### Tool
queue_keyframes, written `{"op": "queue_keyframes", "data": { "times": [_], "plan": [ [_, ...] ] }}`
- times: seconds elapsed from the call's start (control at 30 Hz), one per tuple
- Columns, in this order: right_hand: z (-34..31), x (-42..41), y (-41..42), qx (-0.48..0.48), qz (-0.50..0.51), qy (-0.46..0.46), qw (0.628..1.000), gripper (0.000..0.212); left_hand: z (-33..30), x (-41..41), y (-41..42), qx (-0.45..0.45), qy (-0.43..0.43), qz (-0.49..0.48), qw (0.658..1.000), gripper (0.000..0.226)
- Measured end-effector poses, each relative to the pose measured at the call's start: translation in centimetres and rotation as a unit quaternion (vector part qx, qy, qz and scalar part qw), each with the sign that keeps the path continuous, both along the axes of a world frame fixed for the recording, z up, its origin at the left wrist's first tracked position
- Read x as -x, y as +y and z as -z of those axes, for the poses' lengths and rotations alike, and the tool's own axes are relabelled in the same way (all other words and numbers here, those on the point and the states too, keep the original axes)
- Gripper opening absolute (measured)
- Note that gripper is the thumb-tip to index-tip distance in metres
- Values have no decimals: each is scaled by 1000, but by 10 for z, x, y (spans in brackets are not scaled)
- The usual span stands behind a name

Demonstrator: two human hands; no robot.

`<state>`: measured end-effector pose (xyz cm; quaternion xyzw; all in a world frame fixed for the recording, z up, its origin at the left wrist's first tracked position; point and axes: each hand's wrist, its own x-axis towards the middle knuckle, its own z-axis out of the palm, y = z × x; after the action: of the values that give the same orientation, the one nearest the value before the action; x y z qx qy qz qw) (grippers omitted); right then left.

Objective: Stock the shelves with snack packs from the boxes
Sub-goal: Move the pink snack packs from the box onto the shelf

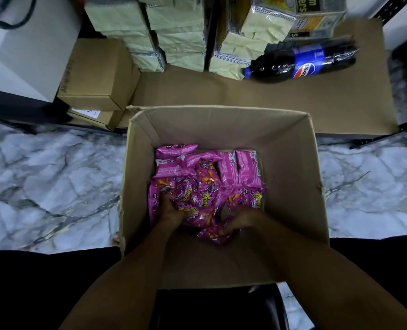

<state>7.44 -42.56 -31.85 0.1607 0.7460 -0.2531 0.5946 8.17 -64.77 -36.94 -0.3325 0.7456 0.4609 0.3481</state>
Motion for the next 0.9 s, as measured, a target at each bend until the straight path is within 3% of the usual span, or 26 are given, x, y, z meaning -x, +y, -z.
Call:
{"op": "queue_keyframes", "data": {
  "times": [0.07,0.13,0.33,0.43,0.53,0.67,0.83,0.9],
  "plan": [
    [11,-9,0,-8,-30,-15,999,100,4,-8,-3,-25,-33,-9,999,92],
    [15,-14,0,1,10,-15,1000,94,9,-14,-3,-35,-47,0,998,98],
    [20,-14,-5,21,287,44,957,47,-2,-8,0,-49,-10,-24,998,77],
    [13,-8,-3,10,305,111,946,57,-9,-7,1,-32,32,-37,998,74],
    [3,-9,0,41,336,112,934,75,-15,-8,2,-28,91,-42,995,68],
    [-7,-18,-5,60,400,183,896,85,-27,-13,4,-2,111,-38,993,33],
    [-20,-16,-8,31,522,228,822,48,-35,-18,13,-16,113,24,993,21],
    [-25,-16,-12,64,537,237,807,54,-45,-19,14,-28,126,35,991,25]
  ]
}}
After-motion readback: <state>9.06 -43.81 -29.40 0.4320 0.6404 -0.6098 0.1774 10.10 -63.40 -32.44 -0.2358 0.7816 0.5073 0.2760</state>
